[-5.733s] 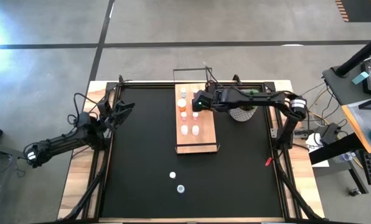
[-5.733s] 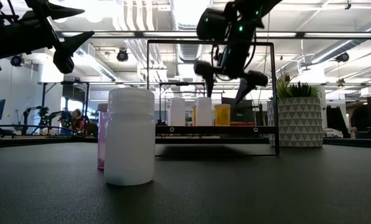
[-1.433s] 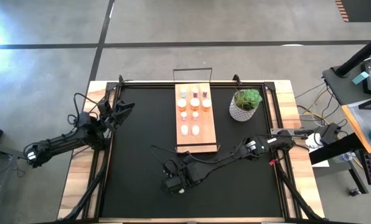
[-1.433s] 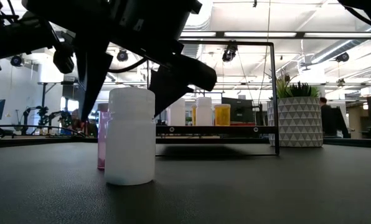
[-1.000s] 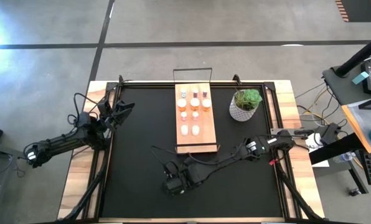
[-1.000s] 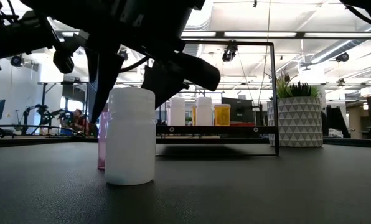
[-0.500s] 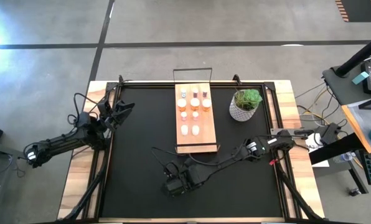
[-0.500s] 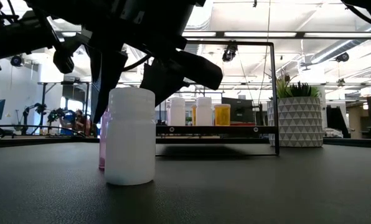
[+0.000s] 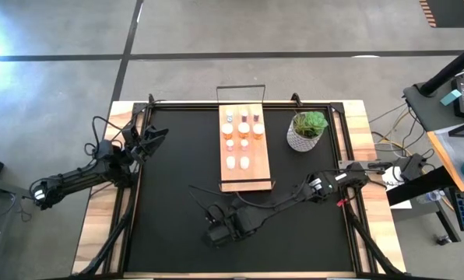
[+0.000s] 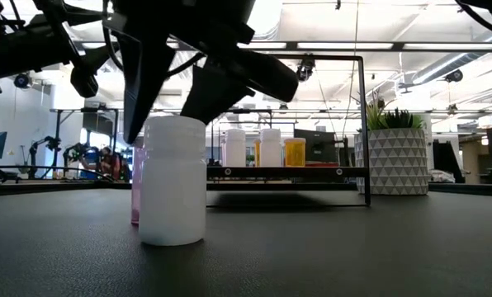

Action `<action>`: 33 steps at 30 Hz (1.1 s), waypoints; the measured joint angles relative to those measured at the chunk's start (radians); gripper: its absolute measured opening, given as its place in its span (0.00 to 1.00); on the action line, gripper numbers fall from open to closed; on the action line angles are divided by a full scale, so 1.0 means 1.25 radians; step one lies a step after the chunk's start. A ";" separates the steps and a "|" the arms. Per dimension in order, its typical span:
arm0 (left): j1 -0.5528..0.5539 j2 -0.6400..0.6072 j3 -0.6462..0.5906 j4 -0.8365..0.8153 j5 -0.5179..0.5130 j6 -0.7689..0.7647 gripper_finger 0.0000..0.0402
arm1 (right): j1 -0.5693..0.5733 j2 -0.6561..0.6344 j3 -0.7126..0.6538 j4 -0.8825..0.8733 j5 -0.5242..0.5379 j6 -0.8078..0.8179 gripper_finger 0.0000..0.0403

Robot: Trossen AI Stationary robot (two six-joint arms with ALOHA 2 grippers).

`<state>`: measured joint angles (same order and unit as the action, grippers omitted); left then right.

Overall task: Pick and place medicine bottles onto shelf by color
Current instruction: Put the pink pill bottle on the shelf aligned with the pink pill bottle

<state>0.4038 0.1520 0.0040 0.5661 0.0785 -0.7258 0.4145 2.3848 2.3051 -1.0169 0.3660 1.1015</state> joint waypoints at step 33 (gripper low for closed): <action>0.000 0.000 0.000 0.000 0.000 0.000 0.56 | -0.002 0.000 -0.020 0.025 0.001 -0.001 0.19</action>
<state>0.4037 0.1520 0.0040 0.5663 0.0786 -0.7258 0.4122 2.3848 2.2807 -0.9855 0.3672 1.1000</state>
